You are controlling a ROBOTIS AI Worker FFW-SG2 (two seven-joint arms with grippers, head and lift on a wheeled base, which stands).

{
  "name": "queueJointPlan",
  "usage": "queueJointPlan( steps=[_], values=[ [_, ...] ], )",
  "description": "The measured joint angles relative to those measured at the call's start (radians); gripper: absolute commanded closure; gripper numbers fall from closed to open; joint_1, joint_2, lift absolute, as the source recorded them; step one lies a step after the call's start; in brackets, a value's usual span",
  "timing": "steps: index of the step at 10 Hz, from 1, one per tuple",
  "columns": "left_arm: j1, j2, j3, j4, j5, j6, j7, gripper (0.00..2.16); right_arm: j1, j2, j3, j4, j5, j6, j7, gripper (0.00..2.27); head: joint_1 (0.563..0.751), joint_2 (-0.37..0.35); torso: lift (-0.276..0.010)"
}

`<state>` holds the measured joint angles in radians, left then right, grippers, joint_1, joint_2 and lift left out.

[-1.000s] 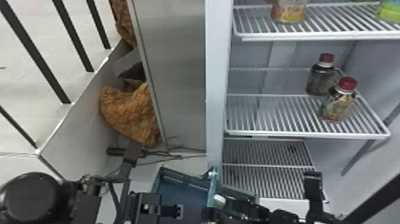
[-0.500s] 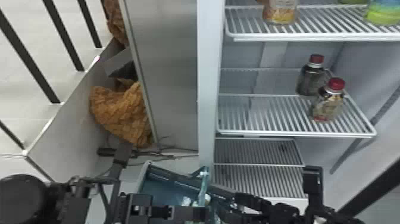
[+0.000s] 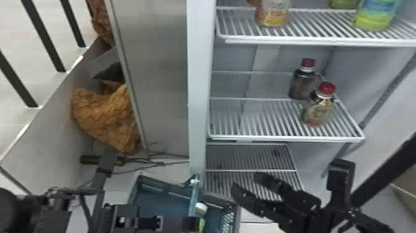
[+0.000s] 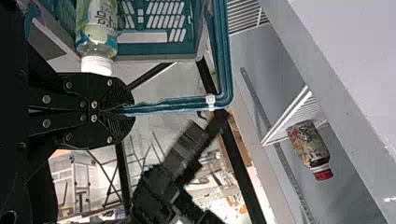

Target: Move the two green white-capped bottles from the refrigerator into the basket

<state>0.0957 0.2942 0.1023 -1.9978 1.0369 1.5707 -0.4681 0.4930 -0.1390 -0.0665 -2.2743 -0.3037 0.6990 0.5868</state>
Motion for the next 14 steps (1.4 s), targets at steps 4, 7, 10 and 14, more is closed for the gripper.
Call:
queueJointPlan(
  steps=[4, 7, 10, 14],
  values=[
    [0.004, -0.001, 0.003, -0.001, 0.002, 0.0, -0.001, 1.18, 0.095, 0.059, -0.035, -0.026, 0.001, -0.415, -0.122, 0.35, 0.695, -0.16, -0.263],
    [0.01, -0.004, 0.008, -0.001, 0.004, 0.0, -0.003, 1.18, 0.147, 0.077, -0.01, -0.032, 0.002, -0.595, -0.238, 0.35, 0.695, -0.19, -0.263],
    [0.015, -0.006, 0.007, -0.003, 0.004, 0.0, -0.003, 1.18, 0.206, 0.078, 0.032, -0.062, 0.013, -0.67, -0.381, 0.34, 0.695, -0.216, -0.263],
    [0.015, -0.007, 0.007, -0.004, 0.004, 0.0, -0.003, 1.18, 0.213, 0.081, 0.042, -0.064, 0.07, -0.635, -0.431, 0.33, 0.695, -0.226, -0.263]
  ],
)
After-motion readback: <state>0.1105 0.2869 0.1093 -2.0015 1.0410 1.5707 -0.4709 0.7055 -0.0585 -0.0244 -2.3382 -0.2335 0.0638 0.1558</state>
